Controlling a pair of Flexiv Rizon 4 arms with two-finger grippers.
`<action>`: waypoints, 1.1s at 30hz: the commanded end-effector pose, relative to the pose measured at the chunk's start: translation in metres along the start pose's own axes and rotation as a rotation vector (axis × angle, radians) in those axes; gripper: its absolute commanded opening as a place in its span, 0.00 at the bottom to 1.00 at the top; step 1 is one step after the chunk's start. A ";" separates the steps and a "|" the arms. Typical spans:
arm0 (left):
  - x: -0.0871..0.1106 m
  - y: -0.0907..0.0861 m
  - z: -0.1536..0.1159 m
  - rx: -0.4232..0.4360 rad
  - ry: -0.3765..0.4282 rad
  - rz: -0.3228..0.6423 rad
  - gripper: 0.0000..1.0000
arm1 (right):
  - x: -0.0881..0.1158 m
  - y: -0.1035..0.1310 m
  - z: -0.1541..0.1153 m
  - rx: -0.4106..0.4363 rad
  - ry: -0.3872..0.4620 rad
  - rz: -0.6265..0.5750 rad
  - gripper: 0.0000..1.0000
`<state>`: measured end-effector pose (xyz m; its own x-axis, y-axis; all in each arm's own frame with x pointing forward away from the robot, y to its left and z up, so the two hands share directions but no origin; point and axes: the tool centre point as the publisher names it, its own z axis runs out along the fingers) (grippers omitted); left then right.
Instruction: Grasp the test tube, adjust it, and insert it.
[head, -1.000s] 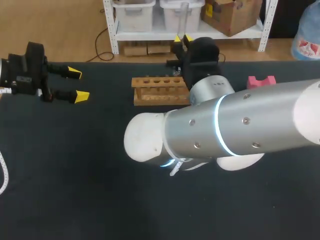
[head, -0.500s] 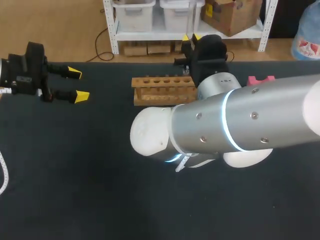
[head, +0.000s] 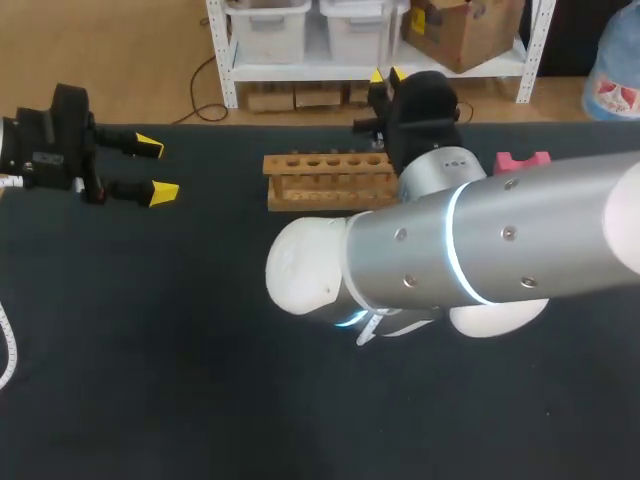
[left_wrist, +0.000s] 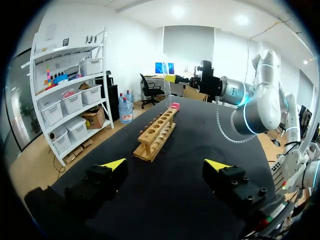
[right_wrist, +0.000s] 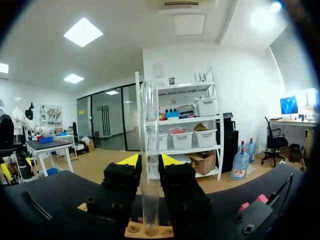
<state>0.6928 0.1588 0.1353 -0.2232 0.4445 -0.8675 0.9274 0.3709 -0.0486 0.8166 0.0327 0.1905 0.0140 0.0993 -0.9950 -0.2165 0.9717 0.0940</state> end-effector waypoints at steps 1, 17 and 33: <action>0.002 0.000 0.000 -0.001 -0.007 0.004 1.00 | -0.003 0.003 -0.007 0.000 -0.001 0.002 0.00; 0.002 0.000 0.000 -0.001 -0.007 0.004 1.00 | -0.001 -0.006 -0.015 -0.030 -0.004 0.004 0.00; 0.002 0.000 0.000 -0.001 -0.007 0.004 1.00 | -0.004 -0.001 -0.014 -0.089 -0.018 -0.003 0.00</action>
<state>0.6928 0.1588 0.1353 -0.2232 0.4445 -0.8675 0.9274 0.3709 -0.0486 0.8038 0.0309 0.1928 0.0341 0.1005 -0.9943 -0.2952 0.9515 0.0861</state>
